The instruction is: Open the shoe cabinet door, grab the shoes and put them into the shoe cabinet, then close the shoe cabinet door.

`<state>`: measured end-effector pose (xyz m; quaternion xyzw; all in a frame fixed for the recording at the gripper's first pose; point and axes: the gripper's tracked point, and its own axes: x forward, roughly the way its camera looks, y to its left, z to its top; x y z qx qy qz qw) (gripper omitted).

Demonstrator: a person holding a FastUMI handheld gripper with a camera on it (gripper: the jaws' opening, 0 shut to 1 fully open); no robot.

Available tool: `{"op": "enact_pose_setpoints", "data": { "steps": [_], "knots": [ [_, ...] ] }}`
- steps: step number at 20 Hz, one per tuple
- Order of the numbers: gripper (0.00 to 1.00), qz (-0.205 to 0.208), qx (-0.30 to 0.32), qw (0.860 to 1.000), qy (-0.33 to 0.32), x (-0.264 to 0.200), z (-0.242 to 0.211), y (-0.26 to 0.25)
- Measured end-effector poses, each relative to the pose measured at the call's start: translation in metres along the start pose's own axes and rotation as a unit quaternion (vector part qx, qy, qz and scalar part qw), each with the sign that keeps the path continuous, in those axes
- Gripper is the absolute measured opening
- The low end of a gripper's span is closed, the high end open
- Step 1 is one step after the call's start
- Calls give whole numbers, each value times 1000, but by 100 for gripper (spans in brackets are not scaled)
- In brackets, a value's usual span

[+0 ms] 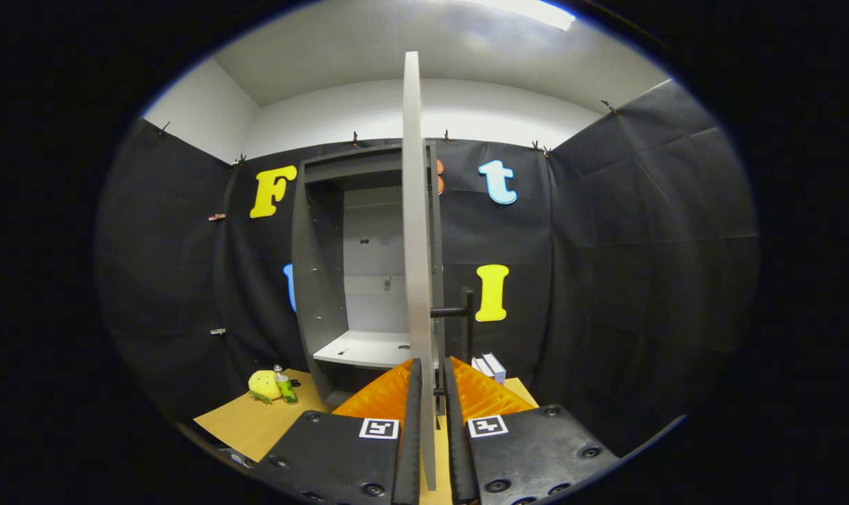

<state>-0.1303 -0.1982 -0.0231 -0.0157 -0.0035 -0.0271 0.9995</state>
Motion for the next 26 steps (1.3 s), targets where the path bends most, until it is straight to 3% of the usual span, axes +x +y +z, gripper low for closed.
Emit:
{"op": "enact_pose_setpoints", "data": {
  "steps": [9, 16, 21, 26],
  "knots": [
    [21, 49, 36, 996, 68, 14, -105, 99],
    [21, 21, 43, 990, 135, 34, -237, 150],
    [21, -15, 50, 971, 233, 35, -356, 155],
    [21, -27, 68, 949, 306, 33, -445, 162]
  ]
}}
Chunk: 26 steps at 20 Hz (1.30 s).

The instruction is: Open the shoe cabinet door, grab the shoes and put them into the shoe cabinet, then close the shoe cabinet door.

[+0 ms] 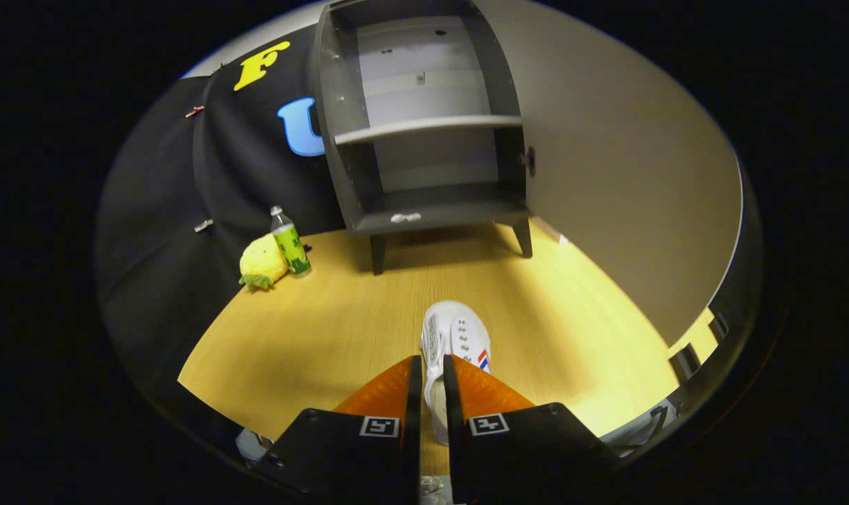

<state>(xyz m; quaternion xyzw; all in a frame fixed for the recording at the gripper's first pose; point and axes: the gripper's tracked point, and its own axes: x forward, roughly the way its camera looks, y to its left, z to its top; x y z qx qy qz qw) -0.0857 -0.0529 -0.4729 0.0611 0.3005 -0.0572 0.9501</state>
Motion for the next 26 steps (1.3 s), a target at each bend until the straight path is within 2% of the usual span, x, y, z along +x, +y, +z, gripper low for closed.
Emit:
{"op": "enact_pose_setpoints", "data": {
  "steps": [5, 12, 17, 26],
  "knots": [
    [21, -1, 6, 999, 38, 26, -38, 2],
    [22, -17, -15, 997, 73, 60, -55, -6],
    [21, -9, -18, 997, 74, 87, -48, 1],
    [17, -16, -19, 998, 53, 104, -38, -3]
  ]
}}
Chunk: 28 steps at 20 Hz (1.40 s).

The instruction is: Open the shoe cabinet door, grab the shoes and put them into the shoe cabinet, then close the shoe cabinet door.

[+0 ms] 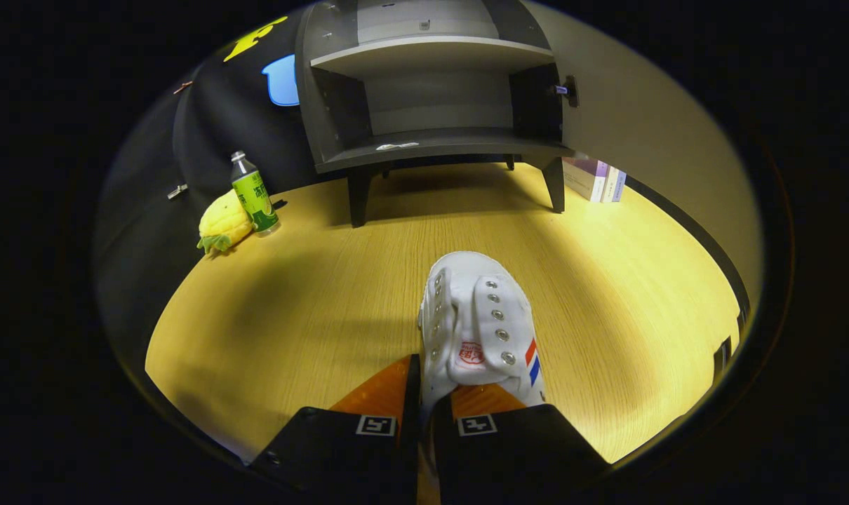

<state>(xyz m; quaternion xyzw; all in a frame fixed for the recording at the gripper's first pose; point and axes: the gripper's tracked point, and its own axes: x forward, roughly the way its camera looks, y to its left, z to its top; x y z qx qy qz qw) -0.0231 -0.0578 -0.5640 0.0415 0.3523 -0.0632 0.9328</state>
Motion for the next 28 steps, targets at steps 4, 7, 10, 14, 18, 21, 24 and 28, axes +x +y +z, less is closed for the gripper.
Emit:
{"op": "enact_pose_setpoints", "data": {
  "steps": [4, 7, 10, 14, 18, 21, 24, 28],
  "knots": [
    [11, -11, -5, 1000, 2, -2, 2, -5],
    [5, -14, -21, 1000, 3, 1, 0, -4],
    [5, -19, -38, 999, 3, -1, 3, -5],
    [5, -16, -48, 999, -18, -14, 25, -4],
    [5, -17, -46, 998, -44, -38, 67, -1],
    [5, -20, -55, 995, -85, -70, 124, 11],
    [5, -22, -49, 993, -108, -98, 183, 26],
    [5, -15, -27, 992, -120, -117, 251, 42]
  ]
}}
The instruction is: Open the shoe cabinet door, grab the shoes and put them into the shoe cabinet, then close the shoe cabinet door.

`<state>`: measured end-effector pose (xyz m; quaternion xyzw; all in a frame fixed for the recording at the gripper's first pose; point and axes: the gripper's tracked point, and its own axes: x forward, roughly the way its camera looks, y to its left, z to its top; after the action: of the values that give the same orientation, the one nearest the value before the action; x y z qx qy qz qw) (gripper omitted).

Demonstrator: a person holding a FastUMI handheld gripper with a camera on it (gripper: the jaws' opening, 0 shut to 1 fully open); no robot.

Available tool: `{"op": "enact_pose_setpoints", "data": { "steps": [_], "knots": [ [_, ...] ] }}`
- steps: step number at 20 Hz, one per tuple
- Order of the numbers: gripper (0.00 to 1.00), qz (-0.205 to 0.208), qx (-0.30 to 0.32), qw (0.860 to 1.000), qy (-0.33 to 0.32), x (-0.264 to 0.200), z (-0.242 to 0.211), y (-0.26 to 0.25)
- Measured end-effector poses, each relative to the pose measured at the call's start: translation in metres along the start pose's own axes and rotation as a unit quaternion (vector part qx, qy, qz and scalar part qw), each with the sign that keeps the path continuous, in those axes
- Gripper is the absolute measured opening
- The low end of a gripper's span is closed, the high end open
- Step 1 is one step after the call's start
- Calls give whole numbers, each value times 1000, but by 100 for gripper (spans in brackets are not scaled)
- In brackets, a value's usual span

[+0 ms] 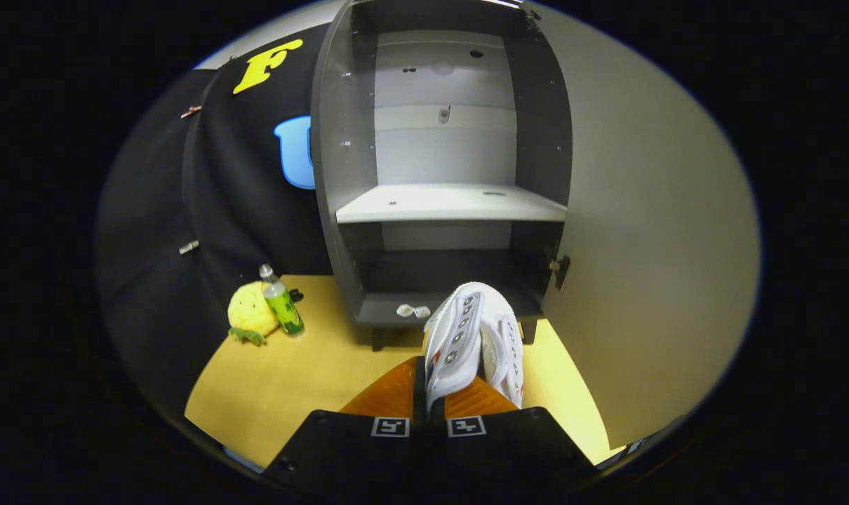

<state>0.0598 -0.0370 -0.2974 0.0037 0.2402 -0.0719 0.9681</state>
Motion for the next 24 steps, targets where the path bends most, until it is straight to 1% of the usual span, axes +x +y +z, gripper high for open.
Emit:
{"op": "enact_pose_setpoints", "data": {
  "steps": [3, 7, 9, 12, 15, 17, 20, 22, 24],
  "knots": [
    [5, 0, 0, 1000, -18, 13, 51, 2],
    [5, -6, -3, 999, -34, 48, 103, -5],
    [5, -10, -20, 999, -42, 68, 129, -8],
    [5, -4, -46, 997, -66, 104, 170, -2],
    [5, 4, -66, 995, -78, 151, 203, 1],
    [5, 9, -71, 994, -80, 185, 216, 3],
    [4, 18, -78, 995, -64, 230, 221, 1],
    [4, 26, -83, 995, -56, 251, 220, 1],
    [4, 25, -89, 994, -53, 260, 217, -3]
  ]
}}
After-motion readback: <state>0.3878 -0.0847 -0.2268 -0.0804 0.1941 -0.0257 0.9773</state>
